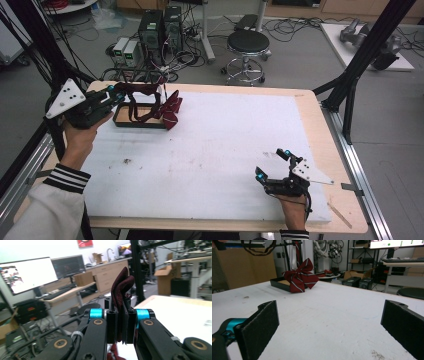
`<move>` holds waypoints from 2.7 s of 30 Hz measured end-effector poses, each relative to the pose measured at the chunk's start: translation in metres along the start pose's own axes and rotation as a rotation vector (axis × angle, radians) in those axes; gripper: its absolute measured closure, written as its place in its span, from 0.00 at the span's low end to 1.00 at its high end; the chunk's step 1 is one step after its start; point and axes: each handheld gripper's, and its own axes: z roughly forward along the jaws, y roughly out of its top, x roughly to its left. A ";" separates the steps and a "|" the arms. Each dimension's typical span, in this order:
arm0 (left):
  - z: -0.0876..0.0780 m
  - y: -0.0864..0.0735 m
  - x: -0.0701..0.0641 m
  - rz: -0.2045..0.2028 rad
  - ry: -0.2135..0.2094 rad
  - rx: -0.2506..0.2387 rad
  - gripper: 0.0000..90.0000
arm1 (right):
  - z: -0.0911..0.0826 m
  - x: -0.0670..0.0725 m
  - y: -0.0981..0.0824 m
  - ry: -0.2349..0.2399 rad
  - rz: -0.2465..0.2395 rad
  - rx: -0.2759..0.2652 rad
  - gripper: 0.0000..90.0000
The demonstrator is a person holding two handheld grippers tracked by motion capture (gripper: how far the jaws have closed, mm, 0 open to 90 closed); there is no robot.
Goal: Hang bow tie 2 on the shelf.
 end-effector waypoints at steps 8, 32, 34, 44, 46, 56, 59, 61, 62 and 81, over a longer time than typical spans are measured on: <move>-0.007 -0.001 0.014 0.027 0.112 0.013 0.94 | 0.001 -0.005 -0.004 -0.011 0.003 -0.003 0.01; -0.021 -0.006 0.052 0.056 0.345 0.043 0.94 | 0.005 -0.008 -0.008 -0.051 -0.008 -0.033 0.01; -0.021 -0.007 0.054 0.060 0.362 0.048 0.94 | 0.006 -0.009 -0.008 -0.050 -0.008 -0.035 0.01; -0.009 -0.013 0.055 0.071 0.417 0.069 0.94 | 0.009 -0.011 -0.009 -0.045 -0.002 -0.029 0.01; -0.006 -0.014 0.054 0.076 0.427 0.081 0.94 | 0.009 -0.011 -0.010 -0.043 -0.002 -0.033 0.01; 0.002 -0.026 0.051 0.092 0.477 0.136 0.94 | 0.009 -0.010 -0.010 -0.039 -0.002 -0.041 0.01; 0.003 -0.030 0.050 0.102 0.490 0.154 0.94 | 0.009 -0.010 -0.011 -0.038 -0.005 -0.044 0.01; 0.004 -0.033 0.049 0.104 0.500 0.164 0.94 | 0.010 -0.010 -0.012 -0.036 -0.008 -0.041 0.01; 0.005 -0.034 0.049 0.101 0.502 0.170 0.94 | 0.010 -0.009 -0.012 -0.036 -0.002 -0.037 0.01; 0.021 -0.055 0.041 0.134 0.542 0.287 0.94 | 0.010 -0.007 -0.013 -0.019 0.002 -0.048 0.01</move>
